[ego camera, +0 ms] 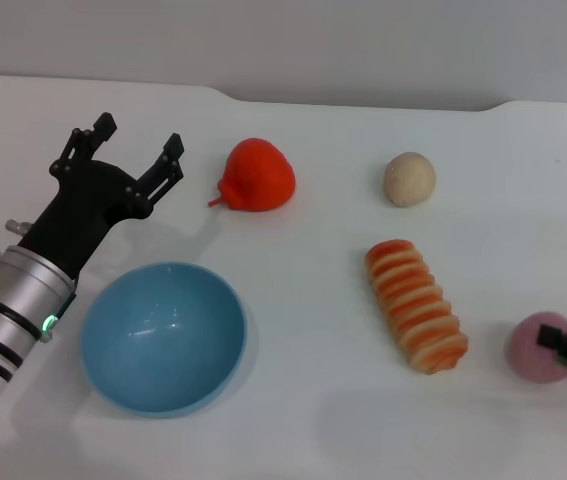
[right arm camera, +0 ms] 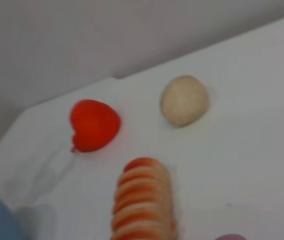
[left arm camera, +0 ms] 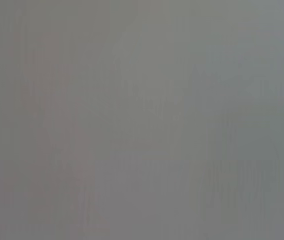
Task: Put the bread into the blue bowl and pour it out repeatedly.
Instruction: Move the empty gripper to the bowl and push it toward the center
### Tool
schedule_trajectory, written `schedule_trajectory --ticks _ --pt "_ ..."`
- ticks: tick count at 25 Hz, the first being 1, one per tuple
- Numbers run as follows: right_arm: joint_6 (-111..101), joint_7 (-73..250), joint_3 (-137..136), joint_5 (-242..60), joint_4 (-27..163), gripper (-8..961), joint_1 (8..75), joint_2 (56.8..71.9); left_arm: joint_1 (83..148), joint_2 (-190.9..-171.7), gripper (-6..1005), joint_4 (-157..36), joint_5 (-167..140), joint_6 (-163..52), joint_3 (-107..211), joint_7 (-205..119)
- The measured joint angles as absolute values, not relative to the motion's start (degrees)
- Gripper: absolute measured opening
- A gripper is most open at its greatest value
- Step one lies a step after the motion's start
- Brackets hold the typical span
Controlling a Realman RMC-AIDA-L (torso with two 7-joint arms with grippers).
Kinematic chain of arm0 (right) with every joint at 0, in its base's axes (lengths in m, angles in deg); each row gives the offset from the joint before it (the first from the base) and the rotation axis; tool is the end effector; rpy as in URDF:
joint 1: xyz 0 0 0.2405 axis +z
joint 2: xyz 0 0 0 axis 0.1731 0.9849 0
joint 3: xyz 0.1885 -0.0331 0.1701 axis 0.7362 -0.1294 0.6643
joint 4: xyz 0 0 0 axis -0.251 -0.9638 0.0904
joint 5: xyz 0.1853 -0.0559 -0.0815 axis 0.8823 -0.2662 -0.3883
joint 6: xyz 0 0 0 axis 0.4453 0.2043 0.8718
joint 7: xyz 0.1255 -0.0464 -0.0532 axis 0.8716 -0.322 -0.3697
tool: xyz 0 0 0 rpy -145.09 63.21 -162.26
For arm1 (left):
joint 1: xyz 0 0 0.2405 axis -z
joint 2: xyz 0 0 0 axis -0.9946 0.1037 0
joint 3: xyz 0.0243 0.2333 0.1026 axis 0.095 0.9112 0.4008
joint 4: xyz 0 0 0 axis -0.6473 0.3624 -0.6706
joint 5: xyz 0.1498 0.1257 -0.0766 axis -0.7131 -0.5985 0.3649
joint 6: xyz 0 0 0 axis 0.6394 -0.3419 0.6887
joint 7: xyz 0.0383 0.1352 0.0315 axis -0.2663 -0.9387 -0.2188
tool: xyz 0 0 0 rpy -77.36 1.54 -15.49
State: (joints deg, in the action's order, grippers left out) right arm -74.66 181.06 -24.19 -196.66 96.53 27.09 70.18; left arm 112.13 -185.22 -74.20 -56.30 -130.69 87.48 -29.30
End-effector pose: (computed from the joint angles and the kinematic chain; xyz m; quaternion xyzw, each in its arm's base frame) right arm 0.3733 0.2603 -0.0026 -0.8006 0.5199 0.2128 0.2085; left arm -0.3100 0.2905 -0.0429 -0.7498 -0.2172 -0.3599 0.5109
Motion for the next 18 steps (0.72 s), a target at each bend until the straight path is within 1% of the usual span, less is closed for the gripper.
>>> schedule_trajectory --ticks 3,12,18 --pt "-77.79 182.15 -22.00 -200.54 98.73 459 26.73 70.12 112.08 -185.14 874 -74.04 -56.28 -130.64 87.48 -29.30" --pt "-76.56 182.32 -16.61 -201.73 100.12 452 26.46 70.25 111.90 -185.11 875 -73.41 -56.15 -130.72 87.48 -29.30" --pt "-77.01 177.57 -14.15 -193.01 100.12 449 26.31 70.25 111.91 -185.11 874 -73.33 -55.96 -130.88 87.48 -29.30"
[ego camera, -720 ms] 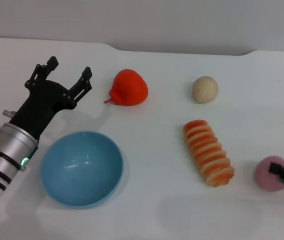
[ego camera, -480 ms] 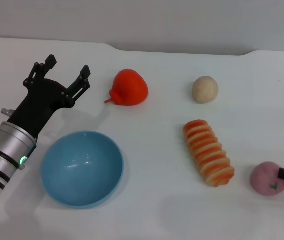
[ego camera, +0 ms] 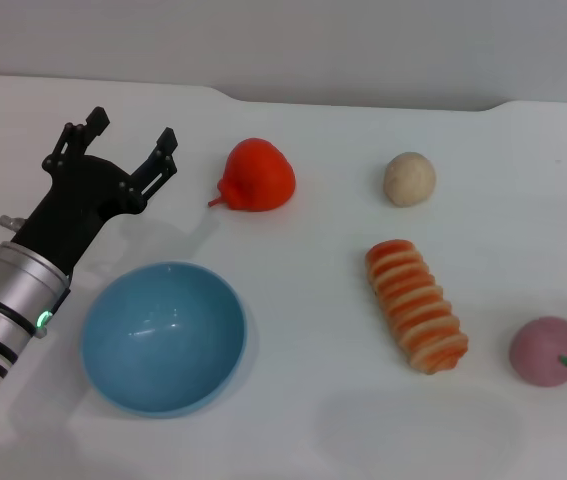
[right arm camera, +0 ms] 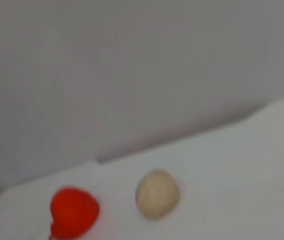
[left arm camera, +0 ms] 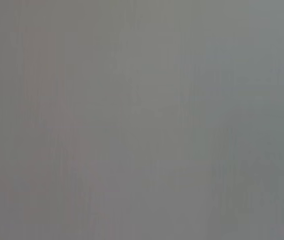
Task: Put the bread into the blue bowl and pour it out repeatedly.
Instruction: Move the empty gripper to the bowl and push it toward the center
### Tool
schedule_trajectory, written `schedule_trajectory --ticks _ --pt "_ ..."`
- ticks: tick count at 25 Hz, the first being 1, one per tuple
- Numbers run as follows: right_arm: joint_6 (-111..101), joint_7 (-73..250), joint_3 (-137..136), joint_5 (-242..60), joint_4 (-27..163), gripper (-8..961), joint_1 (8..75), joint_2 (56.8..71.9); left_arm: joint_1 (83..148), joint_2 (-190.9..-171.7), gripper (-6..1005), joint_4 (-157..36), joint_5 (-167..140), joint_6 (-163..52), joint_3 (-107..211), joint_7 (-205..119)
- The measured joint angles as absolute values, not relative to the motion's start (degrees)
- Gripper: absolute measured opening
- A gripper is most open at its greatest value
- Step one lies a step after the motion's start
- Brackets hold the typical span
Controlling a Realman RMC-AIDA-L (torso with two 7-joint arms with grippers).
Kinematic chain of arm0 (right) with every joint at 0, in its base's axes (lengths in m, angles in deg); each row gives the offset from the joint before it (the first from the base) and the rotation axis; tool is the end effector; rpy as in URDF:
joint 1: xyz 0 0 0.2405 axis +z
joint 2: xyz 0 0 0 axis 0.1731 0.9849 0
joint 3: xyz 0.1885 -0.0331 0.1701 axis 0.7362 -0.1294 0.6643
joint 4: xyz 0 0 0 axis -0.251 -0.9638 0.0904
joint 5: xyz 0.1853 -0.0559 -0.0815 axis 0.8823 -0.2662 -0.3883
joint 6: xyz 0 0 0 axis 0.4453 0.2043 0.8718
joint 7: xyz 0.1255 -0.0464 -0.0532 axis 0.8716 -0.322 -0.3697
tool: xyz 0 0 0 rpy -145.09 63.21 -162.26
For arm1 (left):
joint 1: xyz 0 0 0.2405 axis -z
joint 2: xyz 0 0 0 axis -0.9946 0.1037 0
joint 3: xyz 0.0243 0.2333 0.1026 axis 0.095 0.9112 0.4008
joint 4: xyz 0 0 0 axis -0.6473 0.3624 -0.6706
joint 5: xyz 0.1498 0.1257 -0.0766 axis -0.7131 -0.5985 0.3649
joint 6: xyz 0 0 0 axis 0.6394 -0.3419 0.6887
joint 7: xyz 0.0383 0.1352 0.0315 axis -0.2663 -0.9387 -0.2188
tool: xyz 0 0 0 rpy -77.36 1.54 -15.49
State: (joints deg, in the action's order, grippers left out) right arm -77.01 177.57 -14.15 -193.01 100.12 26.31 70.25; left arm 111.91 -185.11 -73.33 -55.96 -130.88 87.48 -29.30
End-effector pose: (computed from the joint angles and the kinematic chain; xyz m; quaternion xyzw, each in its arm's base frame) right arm 0.3801 0.2667 0.0376 -0.7713 0.4943 0.2753 0.2915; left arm -0.3113 0.2923 -0.0384 -0.7472 -0.2110 -0.3600 0.5172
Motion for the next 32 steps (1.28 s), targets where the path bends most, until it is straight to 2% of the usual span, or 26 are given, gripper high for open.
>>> schedule_trajectory --ticks 14,24,32 --pt "-77.30 172.05 -14.38 -189.06 98.91 442 30.20 70.54 111.57 -185.11 874 -73.53 -56.26 -131.08 87.69 -28.47" --pt "-77.08 163.15 -14.03 -181.47 95.09 437 29.02 70.55 111.60 -185.20 875 -73.43 -58.62 -131.72 87.79 -28.42" --pt "-75.54 160.74 -13.97 -181.12 94.10 432 29.14 70.49 116.09 -184.69 875 -73.02 -59.97 -130.28 87.59 -27.33"
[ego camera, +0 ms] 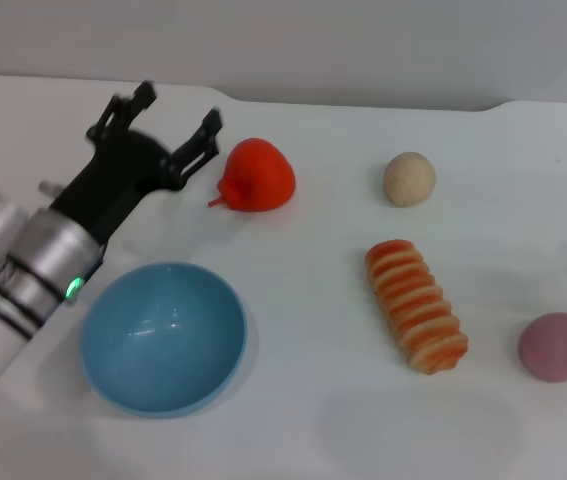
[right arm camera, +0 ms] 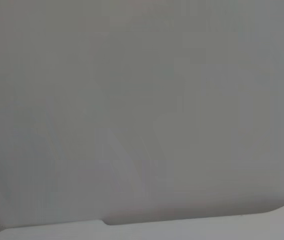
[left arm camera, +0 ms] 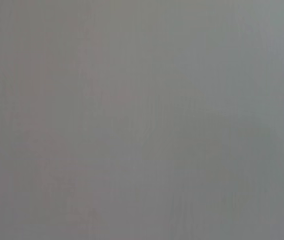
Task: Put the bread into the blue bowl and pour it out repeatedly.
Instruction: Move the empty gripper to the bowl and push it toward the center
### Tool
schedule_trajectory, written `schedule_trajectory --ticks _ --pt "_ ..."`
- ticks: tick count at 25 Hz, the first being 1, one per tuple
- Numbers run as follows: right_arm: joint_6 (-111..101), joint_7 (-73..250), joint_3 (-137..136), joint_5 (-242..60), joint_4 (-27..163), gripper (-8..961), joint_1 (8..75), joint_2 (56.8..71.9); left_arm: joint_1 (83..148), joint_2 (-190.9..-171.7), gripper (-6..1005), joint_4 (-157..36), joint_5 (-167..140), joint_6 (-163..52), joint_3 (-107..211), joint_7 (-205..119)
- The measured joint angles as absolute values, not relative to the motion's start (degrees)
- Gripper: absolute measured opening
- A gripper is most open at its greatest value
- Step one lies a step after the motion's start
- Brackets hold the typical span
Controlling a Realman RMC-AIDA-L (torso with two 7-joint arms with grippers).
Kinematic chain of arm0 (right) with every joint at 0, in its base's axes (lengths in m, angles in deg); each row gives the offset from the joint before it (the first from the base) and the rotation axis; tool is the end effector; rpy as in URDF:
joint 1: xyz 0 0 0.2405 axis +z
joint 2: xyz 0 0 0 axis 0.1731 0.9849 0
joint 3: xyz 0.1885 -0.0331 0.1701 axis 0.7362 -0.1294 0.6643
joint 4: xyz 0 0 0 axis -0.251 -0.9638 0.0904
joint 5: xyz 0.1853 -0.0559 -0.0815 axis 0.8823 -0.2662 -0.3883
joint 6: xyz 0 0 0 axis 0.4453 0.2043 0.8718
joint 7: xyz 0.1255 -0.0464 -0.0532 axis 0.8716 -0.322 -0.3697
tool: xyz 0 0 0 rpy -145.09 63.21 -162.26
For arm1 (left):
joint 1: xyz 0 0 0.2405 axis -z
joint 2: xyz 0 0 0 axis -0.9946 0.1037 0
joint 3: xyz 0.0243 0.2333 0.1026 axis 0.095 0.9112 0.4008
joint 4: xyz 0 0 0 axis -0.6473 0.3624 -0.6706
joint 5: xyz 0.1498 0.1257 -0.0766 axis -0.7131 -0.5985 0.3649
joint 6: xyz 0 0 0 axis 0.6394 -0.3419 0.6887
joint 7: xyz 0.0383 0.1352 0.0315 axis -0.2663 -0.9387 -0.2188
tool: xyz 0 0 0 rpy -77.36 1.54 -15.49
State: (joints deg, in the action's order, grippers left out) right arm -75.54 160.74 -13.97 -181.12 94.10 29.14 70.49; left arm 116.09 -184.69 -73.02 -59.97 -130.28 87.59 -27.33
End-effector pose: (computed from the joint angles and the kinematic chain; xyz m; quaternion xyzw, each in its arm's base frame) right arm 0.3595 0.2928 0.0359 -0.7859 0.3859 0.3299 0.3530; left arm -0.2873 0.3122 -0.0434 -0.7739 -0.1831 -0.3778 0.4742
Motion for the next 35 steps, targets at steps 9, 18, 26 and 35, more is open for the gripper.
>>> schedule_trajectory --ticks 9,18,26,35 --pt "-73.96 148.35 -13.88 -173.73 87.83 428 29.02 70.46 122.45 -184.53 874 -67.54 -61.37 -119.33 88.16 -16.20" --pt "-73.13 142.92 -13.88 -170.33 85.54 423 29.07 70.42 124.01 -184.46 874 -53.00 -73.87 -109.56 92.84 9.46" --pt "-71.54 142.87 -13.88 -170.33 84.98 419 29.40 70.46 115.98 -183.73 874 -24.53 -86.46 -105.62 108.98 45.03" --pt "-71.29 142.83 -13.89 -170.33 84.55 415 30.07 70.40 109.01 -182.13 874 -2.67 -117.23 -111.64 107.69 91.50"
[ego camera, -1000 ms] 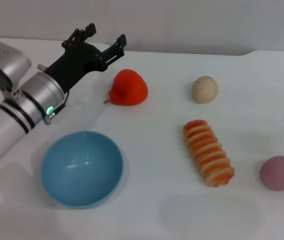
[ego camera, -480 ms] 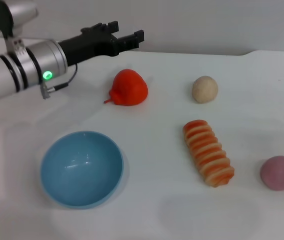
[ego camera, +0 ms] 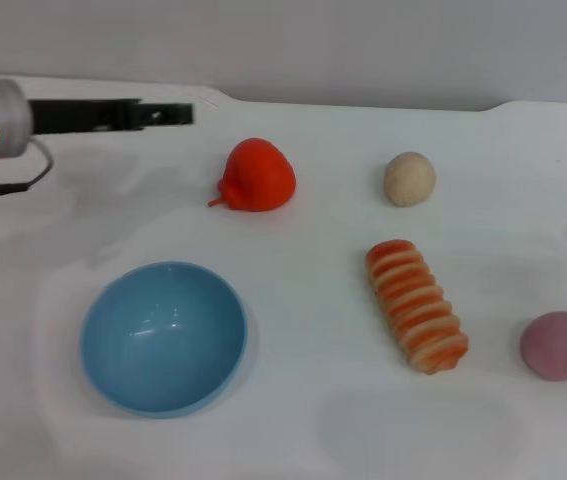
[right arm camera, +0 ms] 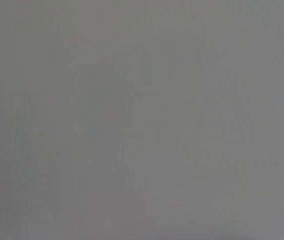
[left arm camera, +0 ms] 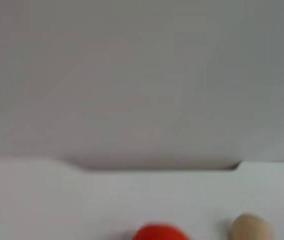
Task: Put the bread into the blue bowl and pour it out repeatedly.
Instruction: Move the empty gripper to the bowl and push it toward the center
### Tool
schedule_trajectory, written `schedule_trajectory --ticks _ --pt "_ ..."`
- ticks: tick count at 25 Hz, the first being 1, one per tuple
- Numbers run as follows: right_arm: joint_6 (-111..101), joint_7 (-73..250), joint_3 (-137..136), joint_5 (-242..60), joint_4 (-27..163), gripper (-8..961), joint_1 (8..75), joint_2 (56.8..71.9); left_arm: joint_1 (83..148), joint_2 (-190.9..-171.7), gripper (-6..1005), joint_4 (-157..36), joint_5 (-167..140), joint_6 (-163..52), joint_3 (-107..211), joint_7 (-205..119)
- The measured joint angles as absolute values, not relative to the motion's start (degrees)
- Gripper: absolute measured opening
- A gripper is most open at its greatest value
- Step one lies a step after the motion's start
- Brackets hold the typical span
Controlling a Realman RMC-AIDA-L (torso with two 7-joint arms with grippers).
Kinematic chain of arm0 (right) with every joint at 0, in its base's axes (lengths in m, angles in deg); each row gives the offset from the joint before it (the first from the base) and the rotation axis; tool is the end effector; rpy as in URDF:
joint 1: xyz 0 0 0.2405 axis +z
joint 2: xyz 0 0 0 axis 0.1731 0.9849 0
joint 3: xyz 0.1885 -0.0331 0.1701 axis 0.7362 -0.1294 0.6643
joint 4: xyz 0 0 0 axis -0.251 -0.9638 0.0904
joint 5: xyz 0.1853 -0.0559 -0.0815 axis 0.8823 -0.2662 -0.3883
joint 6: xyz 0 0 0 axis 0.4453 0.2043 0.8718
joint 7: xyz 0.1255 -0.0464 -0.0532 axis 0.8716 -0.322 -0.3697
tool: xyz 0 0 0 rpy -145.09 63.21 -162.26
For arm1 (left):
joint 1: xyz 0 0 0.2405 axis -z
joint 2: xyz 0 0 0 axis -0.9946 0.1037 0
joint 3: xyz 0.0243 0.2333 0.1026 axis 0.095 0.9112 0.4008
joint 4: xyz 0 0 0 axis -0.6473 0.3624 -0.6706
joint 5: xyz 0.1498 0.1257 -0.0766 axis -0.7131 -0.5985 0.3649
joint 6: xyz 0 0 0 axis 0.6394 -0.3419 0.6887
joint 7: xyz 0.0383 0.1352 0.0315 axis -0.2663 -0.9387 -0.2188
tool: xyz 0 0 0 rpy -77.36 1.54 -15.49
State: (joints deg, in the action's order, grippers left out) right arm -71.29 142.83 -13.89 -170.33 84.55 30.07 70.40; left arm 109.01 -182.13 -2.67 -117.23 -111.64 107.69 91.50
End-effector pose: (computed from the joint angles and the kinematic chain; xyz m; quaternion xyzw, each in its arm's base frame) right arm 0.3611 0.2988 0.0223 -0.7690 0.3320 0.3372 0.4297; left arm -0.2614 0.3840 0.0481 -0.8110 -0.4908 -0.1747 0.2662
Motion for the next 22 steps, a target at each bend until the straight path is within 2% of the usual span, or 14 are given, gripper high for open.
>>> schedule_trajectory --ticks 10,15,22 --pt "-68.85 142.82 -14.29 -170.33 84.10 409 31.14 70.45 106.74 -183.71 875 12.00 -134.15 -125.96 106.66 105.59" --pt "-68.79 142.77 -14.17 -170.33 84.12 407 31.23 70.41 106.48 -183.89 875 18.17 -139.09 -136.10 106.75 109.93" --pt "-68.72 142.75 -14.21 -170.35 84.16 403 31.48 70.29 104.87 -184.17 875 22.49 -146.16 -139.79 108.00 112.92"
